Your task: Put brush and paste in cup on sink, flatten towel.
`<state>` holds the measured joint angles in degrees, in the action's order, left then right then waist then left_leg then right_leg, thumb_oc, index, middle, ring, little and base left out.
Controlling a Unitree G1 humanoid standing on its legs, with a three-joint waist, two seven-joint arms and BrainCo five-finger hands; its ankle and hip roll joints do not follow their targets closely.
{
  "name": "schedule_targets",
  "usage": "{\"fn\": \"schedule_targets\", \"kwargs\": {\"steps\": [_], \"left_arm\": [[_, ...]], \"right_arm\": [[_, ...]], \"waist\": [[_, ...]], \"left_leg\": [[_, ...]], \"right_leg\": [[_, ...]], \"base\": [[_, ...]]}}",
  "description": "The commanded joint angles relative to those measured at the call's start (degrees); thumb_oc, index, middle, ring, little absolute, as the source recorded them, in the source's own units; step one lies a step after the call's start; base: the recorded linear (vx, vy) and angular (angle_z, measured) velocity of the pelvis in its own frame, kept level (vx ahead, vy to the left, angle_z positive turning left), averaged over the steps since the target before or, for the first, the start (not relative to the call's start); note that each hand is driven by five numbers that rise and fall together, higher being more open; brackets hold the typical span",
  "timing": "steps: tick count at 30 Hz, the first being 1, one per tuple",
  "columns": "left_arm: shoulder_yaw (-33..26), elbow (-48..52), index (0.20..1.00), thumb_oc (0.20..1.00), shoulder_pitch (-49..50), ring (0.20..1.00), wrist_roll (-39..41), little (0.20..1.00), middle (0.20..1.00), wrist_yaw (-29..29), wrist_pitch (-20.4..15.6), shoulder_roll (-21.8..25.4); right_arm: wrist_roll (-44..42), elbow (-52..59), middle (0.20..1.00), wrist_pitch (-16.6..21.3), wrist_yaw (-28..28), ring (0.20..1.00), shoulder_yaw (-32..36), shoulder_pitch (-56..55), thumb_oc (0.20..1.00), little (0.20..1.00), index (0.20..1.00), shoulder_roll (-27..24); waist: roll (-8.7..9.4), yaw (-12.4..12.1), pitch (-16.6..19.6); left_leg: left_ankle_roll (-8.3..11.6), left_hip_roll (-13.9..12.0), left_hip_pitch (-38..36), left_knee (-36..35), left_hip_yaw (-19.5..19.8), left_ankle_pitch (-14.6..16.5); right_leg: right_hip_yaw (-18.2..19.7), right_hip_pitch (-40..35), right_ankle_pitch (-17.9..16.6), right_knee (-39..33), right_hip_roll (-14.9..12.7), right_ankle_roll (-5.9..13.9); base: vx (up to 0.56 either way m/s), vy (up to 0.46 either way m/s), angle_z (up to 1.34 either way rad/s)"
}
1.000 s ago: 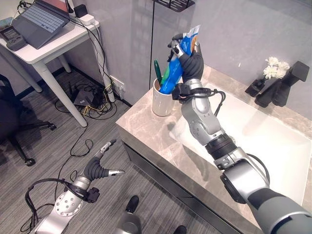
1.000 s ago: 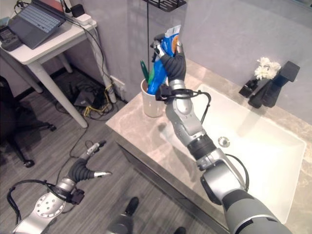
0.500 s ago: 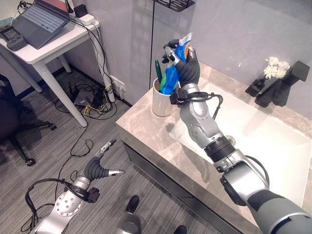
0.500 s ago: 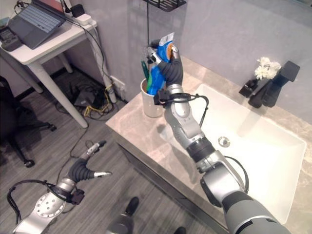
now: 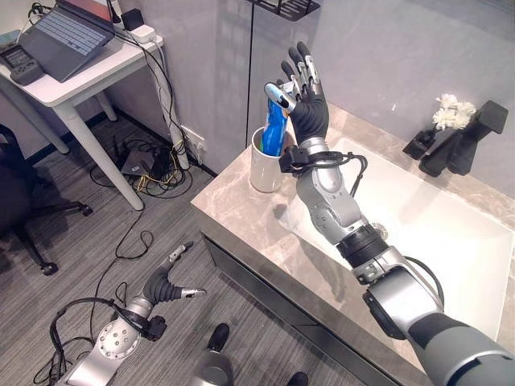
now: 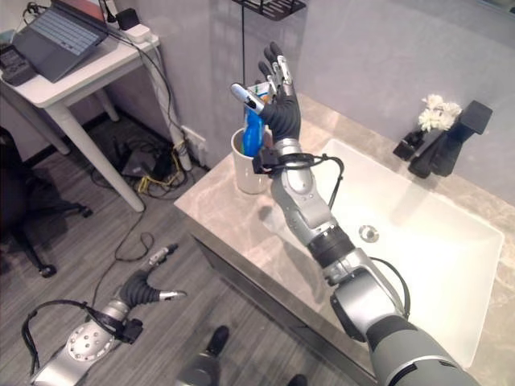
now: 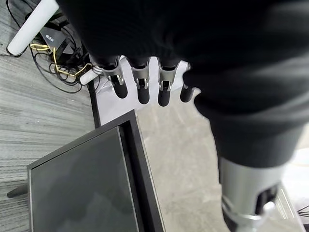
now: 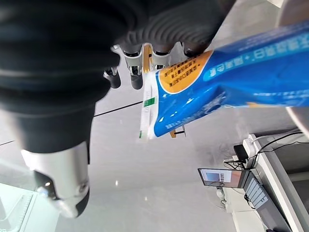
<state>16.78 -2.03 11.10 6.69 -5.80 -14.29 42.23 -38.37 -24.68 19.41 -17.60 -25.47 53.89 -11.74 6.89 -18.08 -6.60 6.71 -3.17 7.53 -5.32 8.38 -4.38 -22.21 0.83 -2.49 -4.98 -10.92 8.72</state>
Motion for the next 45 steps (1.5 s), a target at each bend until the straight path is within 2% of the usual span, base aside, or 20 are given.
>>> {"fn": "schedule_targets", "kwargs": {"steps": [1, 8, 10, 14, 16, 17, 19, 20, 21, 23, 24, 26, 27, 33, 34, 35, 37, 42, 44, 45], "left_arm": [[0.7, 0.6, 1.000, 1.000, -0.6, 1.000, -0.8, 1.000, 1.000, -0.4, -2.6, 1.0], [-1.1, 1.5, 1.000, 1.000, -1.3, 1.000, -1.3, 1.000, 1.000, -1.3, -3.3, 1.1], [-3.0, 1.9, 1.000, 1.000, -0.2, 1.000, -1.1, 1.000, 1.000, -1.2, -4.0, 1.2], [-6.9, 2.5, 1.000, 1.000, 2.3, 1.000, -0.8, 1.000, 1.000, -1.5, -5.3, -0.2], [-8.6, 3.4, 1.000, 1.000, 4.3, 1.000, -0.9, 1.000, 1.000, -1.5, -5.5, -0.9], [-8.4, 3.4, 1.000, 1.000, 4.3, 1.000, -0.9, 1.000, 1.000, -1.5, -5.5, -0.8], [-11.1, 4.8, 1.000, 1.000, 6.8, 1.000, -0.8, 1.000, 1.000, -1.2, -6.1, -1.2], [-12.8, 6.3, 1.000, 1.000, 8.7, 1.000, -1.0, 1.000, 1.000, -1.0, -6.0, -1.3], [-13.8, 7.1, 1.000, 1.000, 9.6, 1.000, -1.1, 1.000, 1.000, -0.9, -6.2, -1.4], [-15.3, 9.3, 1.000, 1.000, 11.7, 1.000, -0.6, 1.000, 1.000, -0.4, -6.1, -1.2], [-17.1, 12.1, 1.000, 1.000, 13.4, 1.000, 0.5, 1.000, 1.000, -0.2, -6.1, -1.5], [-20.5, 17.7, 1.000, 1.000, 16.0, 1.000, 3.1, 1.000, 1.000, -0.8, -7.1, -2.4], [-21.0, 18.1, 1.000, 1.000, 16.0, 1.000, 3.5, 1.000, 1.000, -1.3, -7.4, -2.7], [-23.5, 21.1, 1.000, 1.000, 17.2, 1.000, 6.5, 1.000, 1.000, -2.0, -8.2, -3.4], [-23.7, 21.7, 1.000, 1.000, 17.0, 1.000, 6.8, 1.000, 1.000, -2.3, -8.5, -3.7], [-23.8, 22.5, 1.000, 1.000, 17.2, 1.000, 7.6, 1.000, 1.000, -2.4, -8.4, -4.3], [-23.2, 21.5, 1.000, 1.000, 16.4, 1.000, 7.8, 1.000, 1.000, -2.7, -7.8, -4.8], [-23.6, 20.6, 1.000, 1.000, 16.0, 1.000, 9.6, 1.000, 1.000, -1.5, -7.1, -7.5], [-23.3, 19.7, 0.928, 0.928, 16.0, 0.928, 10.9, 0.928, 0.928, -0.5, -6.7, -8.4], [-23.3, 19.7, 0.755, 0.755, 15.9, 0.755, 11.1, 0.755, 0.755, -0.2, -6.5, -8.3]], "right_arm": [[4.1, 5.6, 1.000, 3.0, -1.8, 1.000, 1.7, 3.4, 1.000, 1.000, 1.000, -2.3], [14.0, 25.4, 1.000, 4.5, -7.2, 1.000, 12.4, -2.2, 1.000, 1.000, 1.000, -14.2], [19.8, 29.8, 1.000, 3.9, -8.9, 1.000, 17.5, -7.3, 1.000, 1.000, 1.000, -21.1], [26.4, 34.7, 1.000, 4.1, -11.2, 1.000, 28.7, -19.7, 1.000, 1.000, 1.000, -31.5], [27.6, 36.8, 1.000, 4.5, -12.0, 1.000, 35.4, -27.2, 1.000, 1.000, 1.000, -34.2], [27.5, 37.0, 1.000, 4.4, -12.0, 1.000, 35.7, -27.5, 1.000, 1.000, 1.000, -34.1], [30.7, 37.3, 1.000, 3.9, -13.4, 1.000, 44.1, -36.5, 1.000, 1.000, 1.000, -36.7], [31.1, 36.0, 1.000, 3.9, -14.9, 1.000, 50.7, -43.0, 1.000, 1.000, 1.000, -36.8], [31.5, 34.4, 1.000, 3.6, -15.7, 1.000, 53.5, -45.6, 1.000, 1.000, 1.000, -36.3], [30.2, 32.7, 1.000, 4.1, -16.8, 1.000, 59.7, -52.0, 1.000, 1.000, 1.000, -32.2], [30.7, 29.1, 1.000, 2.8, -18.3, 1.000, 63.2, -57.6, 1.000, 1.000, 1.000, -26.8], [35.4, 20.5, 1.000, -1.6, -18.6, 1.000, 61.0, -65.3, 1.000, 1.000, 1.000, -20.3], [34.6, 16.3, 1.000, -2.4, -18.1, 1.000, 60.0, -66.6, 1.000, 1.000, 1.000, -19.1], [32.9, -1.5, 1.000, -4.6, -16.4, 1.000, 54.3, -68.9, 1.000, 1.000, 1.000, -17.6], [31.4, -6.3, 1.000, -5.2, -15.9, 1.000, 53.4, -69.3, 1.000, 1.000, 1.000, -16.7], [27.5, -18.8, 1.000, -5.8, -14.1, 1.000, 49.4, -68.1, 1.000, 1.000, 1.000, -14.7], [23.9, -25.8, 1.000, -5.8, -11.2, 1.000, 46.1, -66.9, 1.000, 1.000, 1.000, -13.3], [20.6, -22.5, 1.000, -5.9, -2.6, 1.000, 38.2, -67.6, 1.000, 1.000, 1.000, -9.9], [22.9, -21.0, 1.000, -6.4, 2.2, 1.000, 30.8, -67.3, 1.000, 1.000, 1.000, -9.0], [24.3, -20.1, 1.000, -6.8, 2.1, 1.000, 29.1, -66.7, 1.000, 1.000, 1.000, -9.4]], "waist": [[0.77, 0.2, 1.9], [-0.58, 3.9, 2.9], [-1.21, 5.7, 3.3], [-2.14, 9.3, 3.8], [-2.40, 10.6, 4.0], [-2.34, 10.5, 4.1], [-2.78, 12.1, 4.1], [-3.10, 13.1, 4.0], [-3.40, 13.8, 3.8], [-3.74, 14.4, 3.9], [-4.40, 15.3, 3.8], [-5.08, 16.3, 3.7], [-5.32, 16.4, 3.4], [-5.70, 16.7, 2.8], [-5.84, 16.6, 2.6], [-6.17, 16.4, 2.3], [-6.24, 16.2, 2.0], [-6.31, 16.0, 1.4], [-6.24, 15.4, 1.1], [-6.19, 15.2, 1.2]], "left_leg": [[-3.76, 3.7, -1.1, 0.3, -2.9, 3.3], [-3.57, 2.5, -3.3, 0.3, -5.9, 4.1], [-3.52, 2.2, -4.1, 0.3, -7.0, 4.4], [-3.37, 1.5, -5.5, 0.3, -8.8, 5.2], [-3.37, 1.4, -5.6, 0.3, -9.5, 5.0], [-3.37, 1.4, -5.6, 0.3, -9.5, 5.0], [-3.44, 1.3, -5.9, 0.3, -10.2, 5.1], [-3.42, 1.3, -6.0, 0.3, -10.5, 5.3], [-3.43, 1.3, -6.0, 0.3, -10.7, 5.3], [-3.45, 1.2, -6.0, 0.3, -10.8, 5.5], [-3.45, 1.3, -6.0, 0.3, -10.9, 5.5], [-3.34, 1.4, -5.8, 0.3, -11.0, 5.4], [-3.29, 1.4, -5.7, 0.3, -11.0, 5.3], [-2.99, 1.5, -5.2, 0.3, -11.0, 5.0], [-2.94, 1.5, -5.1, 0.3, -10.9, 4.9], [-2.77, 1.6, -4.8, 0.3, -10.5, 4.8], [-2.67, 1.7, -4.7, 0.3, -10.2, 4.6], [-2.37, 1.6, -4.3, 0.3, -10.1, 4.2], [-2.14, 1.4, -4.3, 0.3, -10.1, 4.1], [-2.08, 1.4, -3.9, 0.3, -10.0, 3.8]], "right_leg": [[5.4, -2.7, -5.4, 0.0, -2.4, 0.46], [7.8, -2.9, -5.0, 0.0, -1.9, 0.52], [8.9, -3.0, -4.6, 0.0, -1.7, 0.67], [10.6, -2.8, -4.1, 0.0, -1.4, 1.03], [11.2, -2.4, -4.4, 0.0, -1.5, 1.09], [11.2, -2.4, -4.4, 0.0, -1.5, 1.09], [11.9, -2.2, -4.4, 0.0, -1.4, 1.25], [12.3, -1.9, -4.3, 0.0, -1.4, 1.34], [12.5, -1.8, -4.3, 0.0, -1.4, 1.40], [12.7, -1.6, -4.3, 0.0, -1.4, 1.44], [12.9, -1.5, -4.1, 0.0, -1.5, 1.40], [12.9, -1.2, -4.0, 0.0, -1.6, 1.32], [12.8, -1.1, -4.0, 0.0, -1.6, 1.30], [12.6, -0.9, -4.1, 0.0, -1.7, 1.28], [12.5, -0.8, -4.2, 0.0, -1.7, 1.26], [12.1, -0.8, -4.1, 0.0, -1.7, 1.12], [11.7, -0.9, -4.1, 0.0, -1.8, 1.03], [11.2, -0.8, -4.0, 0.0, -1.7, 0.84], [10.9, -1.0, -3.8, 0.0, -1.6, 0.74], [10.8, -0.7, -4.0, 0.0, -1.7, 0.66]], "base": [[-0.02, -0.011, -0.15], [-0.01, -0.001, -0.18], [0.01, 0.026, -0.37], [0.02, 0.021, -0.27], [0.01, 0.004, -0.34], [0.02, 0.000, -0.30], [0.02, 0.007, -0.20], [0.01, 0.002, -0.13], [0.01, -0.007, -0.12], [0.01, -0.018, -0.25], [0.02, -0.040, -0.20], [0.00, -0.050, -0.03], [0.00, 0.000, 0.00], [-0.01, -0.014, -0.08], [-0.02, -0.019, 0.04], [-0.03, -0.022, 0.07], [-0.02, -0.022, 0.09], [-0.01, -0.013, 0.09], [0.00, -0.017, 0.00], [0.00, -0.031, 0.06]]}}
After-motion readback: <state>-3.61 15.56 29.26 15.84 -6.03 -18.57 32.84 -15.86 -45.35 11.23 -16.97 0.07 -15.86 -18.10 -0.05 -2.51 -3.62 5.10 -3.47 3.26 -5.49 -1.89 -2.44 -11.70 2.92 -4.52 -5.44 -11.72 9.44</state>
